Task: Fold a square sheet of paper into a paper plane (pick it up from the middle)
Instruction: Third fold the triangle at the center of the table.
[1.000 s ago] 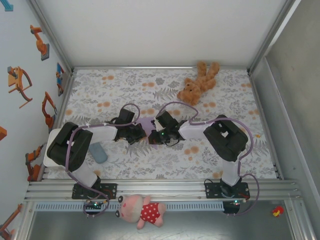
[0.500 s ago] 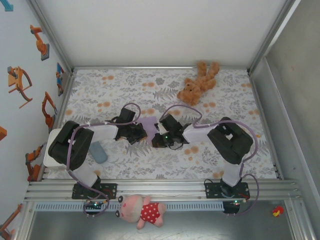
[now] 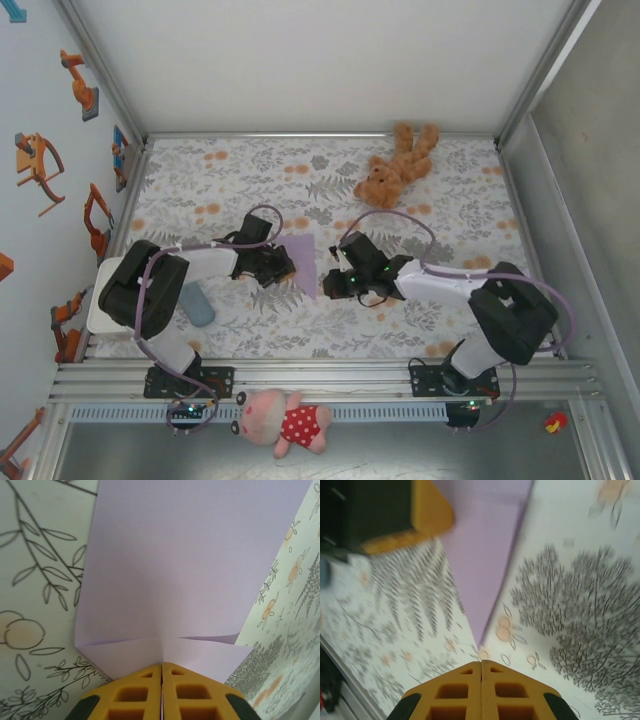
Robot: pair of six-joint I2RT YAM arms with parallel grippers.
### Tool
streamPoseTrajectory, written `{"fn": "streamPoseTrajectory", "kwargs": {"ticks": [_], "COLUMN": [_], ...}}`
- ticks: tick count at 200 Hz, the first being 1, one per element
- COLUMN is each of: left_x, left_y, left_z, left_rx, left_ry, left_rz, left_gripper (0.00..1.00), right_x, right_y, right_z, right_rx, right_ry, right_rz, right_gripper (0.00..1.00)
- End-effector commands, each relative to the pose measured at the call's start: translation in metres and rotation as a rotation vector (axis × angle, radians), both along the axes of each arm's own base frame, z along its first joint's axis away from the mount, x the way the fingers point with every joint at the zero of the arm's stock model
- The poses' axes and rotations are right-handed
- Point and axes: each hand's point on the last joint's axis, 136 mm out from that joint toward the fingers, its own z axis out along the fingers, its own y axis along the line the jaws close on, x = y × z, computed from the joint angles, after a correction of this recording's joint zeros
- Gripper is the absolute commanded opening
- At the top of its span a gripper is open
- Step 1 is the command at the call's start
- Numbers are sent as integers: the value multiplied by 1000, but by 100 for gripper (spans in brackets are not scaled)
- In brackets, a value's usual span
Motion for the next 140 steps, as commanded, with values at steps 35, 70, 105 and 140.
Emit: {"fn": "streamPoseTrajectory", "kwargs": {"ticks": [35,70,105,140], "left_x": [30,25,16,9], "left_y": [-4,18,31,36], "left_z": [78,78,69,56], "left_rx": [-86,-114,-126,-122], "left_ry": [-226,-255,-231,-197], "left_rz": [61,132,154,156], "left_gripper": [42,58,65,70], "right_x": [49,53,44,48], "right_y": [13,38,67,68], "right_z": [34,29,16,-15], "right_rx": [37,71,114,91], "right_ry": [-98,-57,-41,-9], "right_rz": [-189,-164,-101,-162], "right_gripper": [0,1,11,15]}}
